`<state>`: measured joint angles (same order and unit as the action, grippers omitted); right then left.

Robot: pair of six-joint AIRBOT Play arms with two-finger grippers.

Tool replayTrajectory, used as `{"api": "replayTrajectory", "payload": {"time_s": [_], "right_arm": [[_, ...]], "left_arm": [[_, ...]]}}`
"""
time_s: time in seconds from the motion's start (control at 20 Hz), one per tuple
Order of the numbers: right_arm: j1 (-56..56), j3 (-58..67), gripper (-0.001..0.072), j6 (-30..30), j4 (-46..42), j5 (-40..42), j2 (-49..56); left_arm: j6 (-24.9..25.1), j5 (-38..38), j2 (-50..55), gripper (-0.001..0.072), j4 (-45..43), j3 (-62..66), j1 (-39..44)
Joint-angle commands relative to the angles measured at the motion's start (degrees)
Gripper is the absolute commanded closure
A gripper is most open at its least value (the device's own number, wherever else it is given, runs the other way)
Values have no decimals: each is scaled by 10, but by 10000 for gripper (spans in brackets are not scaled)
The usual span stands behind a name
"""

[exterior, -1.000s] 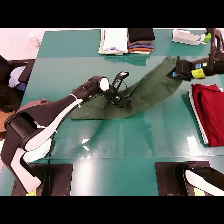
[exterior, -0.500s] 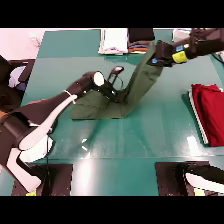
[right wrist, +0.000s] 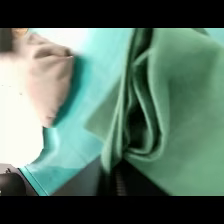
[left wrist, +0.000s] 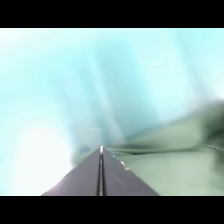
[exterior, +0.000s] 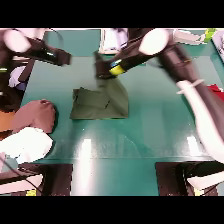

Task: Fold the shirts.

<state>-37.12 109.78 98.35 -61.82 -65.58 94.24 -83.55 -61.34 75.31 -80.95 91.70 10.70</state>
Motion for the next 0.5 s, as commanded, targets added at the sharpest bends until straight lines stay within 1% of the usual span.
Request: {"api": "replayTrajectory", "payload": {"time_s": [0.0,0.1,0.15,0.25,0.35,0.45], "right_arm": [[-78,68,413,-51,28,88,115],[-85,97,413,-48,8,85,140],[-77,83,413,-41,-3,82,130],[-48,11,413,-36,-26,73,79],[-12,-58,413,-26,-63,48,26],[31,-125,413,12,-109,9,-20]], "left_arm": [[1,-16,-84,674,-32,0,-64],[1,-23,-104,673,-33,0,-75],[1,-29,-111,673,-36,0,-75],[0,-42,-115,674,-37,0,-75],[0,-52,-115,674,-23,-3,-74],[1,-56,-114,674,7,-9,-74]]}}
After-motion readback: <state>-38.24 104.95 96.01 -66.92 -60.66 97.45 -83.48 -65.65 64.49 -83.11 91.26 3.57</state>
